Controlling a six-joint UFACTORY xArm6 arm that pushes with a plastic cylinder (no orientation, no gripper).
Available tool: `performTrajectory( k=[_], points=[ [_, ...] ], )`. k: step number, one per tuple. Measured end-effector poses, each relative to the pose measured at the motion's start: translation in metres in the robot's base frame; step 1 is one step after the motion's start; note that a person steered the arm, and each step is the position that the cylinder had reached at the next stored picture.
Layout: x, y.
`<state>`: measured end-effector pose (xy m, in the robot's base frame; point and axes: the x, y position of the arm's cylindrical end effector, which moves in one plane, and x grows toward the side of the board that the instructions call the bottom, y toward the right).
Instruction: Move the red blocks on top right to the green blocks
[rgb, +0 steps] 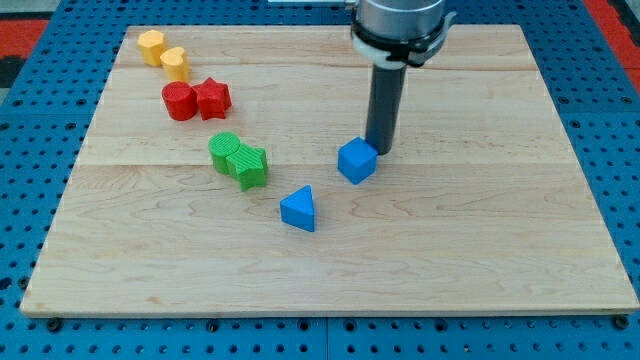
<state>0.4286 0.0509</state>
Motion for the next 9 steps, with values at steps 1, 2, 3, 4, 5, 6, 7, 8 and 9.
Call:
performTrajectory(
  k=[1, 2, 3, 4, 5, 6, 7, 8, 9],
  points=[
    [0.013, -0.032],
    [0.027, -0.049],
    [-0.005, -0.061],
    [-0.065, -0.104],
    [-0.11, -0.169],
    [-0.136, -0.213],
    [-0.142, -0.223],
    [-0.143, -0.23],
    [-0.156, -0.248]
  ],
)
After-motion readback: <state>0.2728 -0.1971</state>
